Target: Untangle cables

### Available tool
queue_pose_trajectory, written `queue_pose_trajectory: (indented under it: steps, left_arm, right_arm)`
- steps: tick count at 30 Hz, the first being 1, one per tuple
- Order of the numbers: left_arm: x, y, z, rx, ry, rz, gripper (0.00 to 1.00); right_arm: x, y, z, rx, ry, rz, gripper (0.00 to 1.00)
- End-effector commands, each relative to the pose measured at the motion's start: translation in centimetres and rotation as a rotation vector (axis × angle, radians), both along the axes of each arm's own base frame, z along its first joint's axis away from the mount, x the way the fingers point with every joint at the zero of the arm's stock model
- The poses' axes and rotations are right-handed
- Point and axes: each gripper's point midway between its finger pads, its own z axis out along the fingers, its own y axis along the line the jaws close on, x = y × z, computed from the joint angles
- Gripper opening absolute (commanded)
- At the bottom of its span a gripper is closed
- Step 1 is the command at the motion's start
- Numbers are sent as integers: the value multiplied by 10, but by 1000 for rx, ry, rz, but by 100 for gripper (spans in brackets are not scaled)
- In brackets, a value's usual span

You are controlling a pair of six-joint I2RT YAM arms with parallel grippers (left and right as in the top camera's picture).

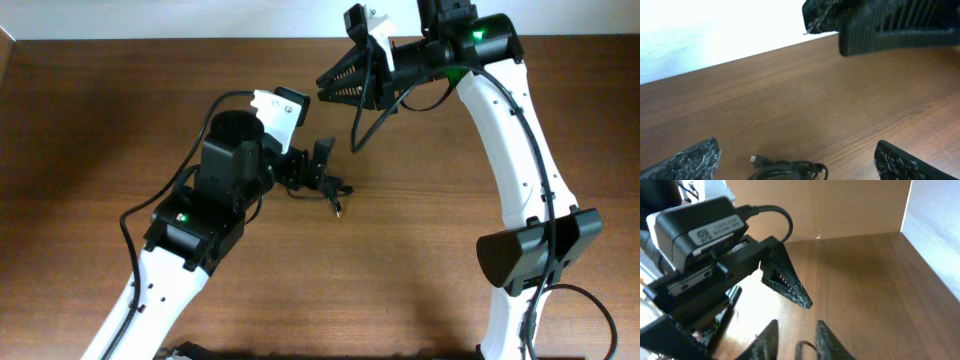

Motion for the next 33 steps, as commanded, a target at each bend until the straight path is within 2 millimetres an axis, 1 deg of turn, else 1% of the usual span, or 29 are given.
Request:
queue_pose_trajectory:
  steps: [1, 2, 3, 4, 5, 7, 8, 9, 10, 12, 13, 14, 15, 16, 17, 18, 19, 20, 21, 22, 23, 25, 26, 28, 29, 30, 31, 32, 33]
  left_arm:
    - [-5, 0, -5, 21, 22, -17, 99]
    - [-8, 0, -11, 31, 50, -22, 99]
    - [-12, -1, -15, 33, 69, -34, 99]
    - [-19, -6, -19, 19, 99, -76, 99]
    - [-18, -5, -19, -5, 119, -49, 99]
    - [-2, 39, -25, -79, 173, 324, 99]
    - [-1, 48, -25, -115, 188, 395, 99]
    - [-3, 70, -22, -213, 222, 506, 99]
    - [-6, 94, -13, -301, 246, 535, 99]
    - [-14, 131, -21, -353, 313, 640, 99]
    - [-18, 149, -27, -444, 377, 714, 99]
    - [-22, 150, -32, -435, 400, 723, 99]
    - [-23, 150, -34, -432, 408, 724, 99]
    - [-25, 150, -35, -430, 415, 725, 99]
    - [-26, 150, -36, -427, 422, 727, 99]
    - [-26, 150, -36, -428, 423, 726, 99]
    - [-26, 150, -36, -427, 424, 726, 99]
    - [-26, 149, -37, -429, 427, 723, 99]
    - [-26, 149, -37, -430, 429, 720, 99]
    - [-27, 142, -36, -447, 446, 687, 99]
    - [-29, 140, -38, -449, 459, 680, 99]
    - [-35, 140, -43, -437, 489, 688, 99]
    - [-36, 140, -44, -434, 494, 690, 99]
    - [-35, 142, -44, -430, 486, 698, 99]
    - [-35, 143, -44, -416, 479, 693, 99]
    - [-34, 146, -44, -402, 469, 705, 99]
    - [-33, 147, -43, -403, 464, 706, 99]
    - [-33, 147, -43, -403, 461, 706, 99]
    - [-32, 151, -43, -391, 451, 728, 99]
  right_arm:
    - [16, -15, -13, -192, -89, -146, 25]
    - [24, -26, -33, -316, -79, -213, 25]
    - [27, -35, -46, -399, -68, -253, 30]
    - [25, -43, -57, -468, -41, -274, 31]
    - [20, -52, -68, -540, -7, -290, 31]
    - [10, -62, -80, -617, 51, -291, 31]
    - [8, -66, -83, -644, 59, -297, 28]
    - [5, -69, -90, -670, 83, -294, 28]
    - [-5, -70, -104, -695, 143, -267, 28]
    - [-38, -53, -153, -756, 286, -152, 23]
    - [-42, -21, -206, -788, 414, -222, 30]
    - [-31, -13, -234, -851, 499, -406, 35]
    - [-25, -3, -251, -889, 510, -526, 34]
    - [-23, 6, -260, -907, 518, -619, 32]
    - [-18, 7, -268, -928, 582, -805, 27]
    - [-21, 5, -274, -928, 686, -900, 22]
    - [-32, 1, -283, -957, 768, -939, 21]
    - [-51, -1, -288, -1017, 803, -923, 30]
    - [-77, 0, -293, -1104, 797, -871, 47]
    - [-94, 17, -294, -1125, 762, -823, 47]
    - [-101, 30, -294, -1116, 740, -818, 44]
    - [-113, 48, -309, -1102, 687, -834, 41]
    - [-113, 38, -332, -1101, 698, -851, 43]
    - [-95, 26, -335, -1073, 693, -860, 56]
    - [-88, 24, -333, -1063, 621, -756, 56]
    - [-85, 14, -334, -1078, 588, -701, 25]
    - [-77, 13, -332, -1042, 613, -704, 4]
    - [-66, 41, -310, -873, 618, -569, 4]
    - [-44, 56, -272, -743, 593, -519, 4]
